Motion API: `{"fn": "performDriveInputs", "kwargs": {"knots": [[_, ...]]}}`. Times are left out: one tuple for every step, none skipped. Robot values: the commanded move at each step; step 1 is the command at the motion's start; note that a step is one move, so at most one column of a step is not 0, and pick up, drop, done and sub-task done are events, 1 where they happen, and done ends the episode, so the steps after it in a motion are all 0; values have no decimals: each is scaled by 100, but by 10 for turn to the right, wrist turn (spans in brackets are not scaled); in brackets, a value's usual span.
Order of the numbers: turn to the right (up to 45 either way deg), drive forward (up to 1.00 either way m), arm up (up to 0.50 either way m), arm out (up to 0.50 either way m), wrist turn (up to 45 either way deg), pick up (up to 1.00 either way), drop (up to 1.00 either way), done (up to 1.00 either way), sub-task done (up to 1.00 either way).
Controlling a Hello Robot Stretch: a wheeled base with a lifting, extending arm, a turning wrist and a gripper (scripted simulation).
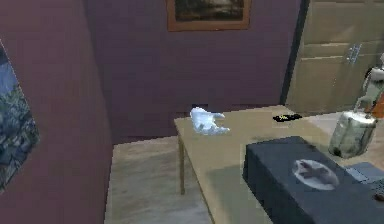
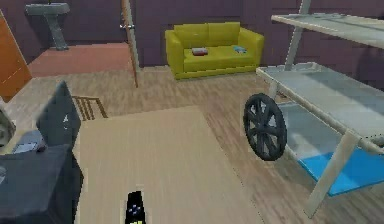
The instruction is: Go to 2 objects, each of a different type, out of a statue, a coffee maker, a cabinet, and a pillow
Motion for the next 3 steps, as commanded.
{"fn": "performDriveInputs", "kwargs": {"knots": [[450,0,0,0,0,0,0,0,0],[450,0,0,0,0,0,0,0,0],[450,0,0,0,0,0,0,0,0]]}}
